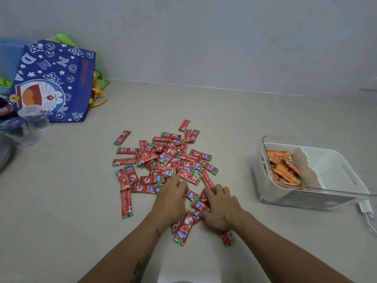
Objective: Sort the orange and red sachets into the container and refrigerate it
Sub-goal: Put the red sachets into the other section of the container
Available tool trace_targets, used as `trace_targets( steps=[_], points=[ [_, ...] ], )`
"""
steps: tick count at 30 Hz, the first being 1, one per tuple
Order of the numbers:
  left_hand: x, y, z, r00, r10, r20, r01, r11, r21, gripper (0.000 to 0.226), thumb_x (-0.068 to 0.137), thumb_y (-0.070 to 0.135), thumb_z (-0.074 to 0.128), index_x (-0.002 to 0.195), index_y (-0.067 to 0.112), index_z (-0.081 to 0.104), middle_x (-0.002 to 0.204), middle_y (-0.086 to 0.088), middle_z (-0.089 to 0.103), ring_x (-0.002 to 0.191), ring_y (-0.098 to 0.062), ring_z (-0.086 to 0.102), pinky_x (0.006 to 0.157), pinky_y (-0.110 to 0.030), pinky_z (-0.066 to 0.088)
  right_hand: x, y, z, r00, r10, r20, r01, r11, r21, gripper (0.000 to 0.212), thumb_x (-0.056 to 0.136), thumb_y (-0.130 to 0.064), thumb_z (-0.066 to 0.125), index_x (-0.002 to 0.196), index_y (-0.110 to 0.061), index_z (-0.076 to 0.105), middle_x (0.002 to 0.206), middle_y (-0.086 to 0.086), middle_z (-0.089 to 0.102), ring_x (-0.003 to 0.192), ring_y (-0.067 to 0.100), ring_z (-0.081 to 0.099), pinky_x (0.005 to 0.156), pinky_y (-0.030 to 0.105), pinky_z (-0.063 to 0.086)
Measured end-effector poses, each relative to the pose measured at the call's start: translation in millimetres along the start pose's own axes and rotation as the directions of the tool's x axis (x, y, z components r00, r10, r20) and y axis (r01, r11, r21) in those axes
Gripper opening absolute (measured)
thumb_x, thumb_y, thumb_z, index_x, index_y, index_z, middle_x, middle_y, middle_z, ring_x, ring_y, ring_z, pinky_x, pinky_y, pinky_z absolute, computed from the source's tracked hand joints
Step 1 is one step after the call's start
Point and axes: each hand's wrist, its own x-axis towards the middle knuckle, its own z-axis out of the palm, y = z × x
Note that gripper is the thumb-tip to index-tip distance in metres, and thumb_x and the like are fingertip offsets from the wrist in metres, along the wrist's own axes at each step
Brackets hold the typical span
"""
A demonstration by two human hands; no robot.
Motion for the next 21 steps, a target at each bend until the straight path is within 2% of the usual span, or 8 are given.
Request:
trace_targets(
  steps=[3, 5, 7, 10, 12, 14, 17, 21],
  points=[
    [-5, 0, 1, 0.996, -0.092, -0.005, 0.092, 0.996, 0.007, 0.062, 0.080, 0.017, 0.064, 0.136, 0.022, 0.039, 0.144, -0.006, 0.021, 0.139, -0.029, 0.016, 0.105, -0.039, 0.042, 0, -1, 6, 0.998, 0.017, -0.063, -0.019, 0.999, -0.027, 0.063, 0.091, -0.054, 0.052, 0.141, -0.024, 0.029, 0.143, 0.008, 0.031, 0.126, 0.026, 0.034, 0.102, 0.044, 0.043],
    [-10, 3, -3, 0.985, -0.173, 0.009, 0.172, 0.985, 0.020, 0.077, 0.079, 0.024, 0.067, 0.146, 0.023, 0.028, 0.154, -0.012, 0.007, 0.145, -0.033, 0.001, 0.113, -0.043, 0.031, 0, 1, 9, 0.995, 0.026, -0.095, -0.028, 0.999, -0.025, 0.057, 0.093, -0.049, 0.051, 0.138, -0.021, 0.031, 0.141, 0.009, 0.032, 0.125, 0.025, 0.035, 0.100, 0.043, 0.044],
    [-12, 6, -6, 0.965, -0.259, 0.043, 0.258, 0.966, 0.025, 0.086, 0.076, 0.026, 0.070, 0.149, 0.024, 0.023, 0.155, -0.014, 0.003, 0.144, -0.035, 0.005, 0.115, -0.042, 0.027, -1, 5, 10, 0.991, 0.031, -0.130, -0.037, 0.998, -0.049, 0.052, 0.094, -0.048, 0.050, 0.135, -0.020, 0.036, 0.137, 0.009, 0.034, 0.122, 0.025, 0.036, 0.100, 0.042, 0.043],
    [-15, 3, -4, 0.934, -0.348, 0.082, 0.346, 0.937, 0.038, 0.091, 0.074, 0.020, 0.071, 0.150, 0.023, 0.020, 0.151, -0.015, 0.012, 0.138, -0.033, 0.021, 0.112, -0.037, 0.030, 1, 10, 9, 0.988, 0.033, -0.152, -0.039, 0.999, -0.034, 0.049, 0.094, -0.046, 0.050, 0.135, -0.020, 0.039, 0.135, 0.007, 0.039, 0.120, 0.023, 0.038, 0.100, 0.040, 0.043],
    [-15, -1, -1, 0.936, -0.338, 0.099, 0.335, 0.941, 0.047, 0.091, 0.076, 0.015, 0.068, 0.152, 0.021, 0.018, 0.148, -0.013, 0.020, 0.134, -0.031, 0.027, 0.111, -0.036, 0.033, 2, 13, 3, 0.989, 0.062, -0.136, -0.055, 0.997, 0.061, 0.045, 0.094, -0.046, 0.052, 0.131, -0.022, 0.042, 0.129, 0.004, 0.048, 0.114, 0.020, 0.045, 0.095, 0.037, 0.046],
    [-15, -4, -1, 0.946, -0.295, 0.133, 0.283, 0.954, 0.098, 0.090, 0.079, 0.012, 0.067, 0.153, 0.020, 0.015, 0.152, -0.012, 0.022, 0.137, -0.033, 0.027, 0.113, -0.038, 0.031, 1, 16, -7, 0.986, 0.107, -0.131, -0.082, 0.979, 0.186, 0.034, 0.094, -0.049, 0.053, 0.114, -0.023, 0.045, 0.113, 0.001, 0.059, 0.097, 0.016, 0.055, 0.082, 0.035, 0.051],
    [-14, -8, -3, 0.959, -0.239, 0.150, 0.217, 0.965, 0.149, 0.087, 0.081, 0.011, 0.067, 0.151, 0.020, 0.017, 0.151, -0.010, 0.028, 0.133, -0.031, 0.036, 0.108, -0.038, 0.036, -5, 21, -20, 0.984, 0.132, -0.117, -0.096, 0.957, 0.272, 0.020, 0.096, -0.037, 0.053, 0.106, -0.022, 0.044, 0.103, 0.000, 0.063, 0.084, 0.018, 0.058, 0.069, 0.033, 0.047],
    [-13, -10, -9, 0.969, -0.214, 0.121, 0.210, 0.977, 0.049, 0.076, 0.084, 0.007, 0.061, 0.148, 0.020, 0.022, 0.146, -0.007, 0.035, 0.127, -0.027, 0.040, 0.100, -0.037, 0.042, -11, 19, -19, 0.998, 0.060, 0.016, -0.062, 0.930, 0.362, 0.029, 0.096, -0.025, 0.057, 0.122, -0.027, 0.047, 0.117, -0.001, 0.062, 0.100, 0.017, 0.060, 0.085, 0.036, 0.054]
  ],
)
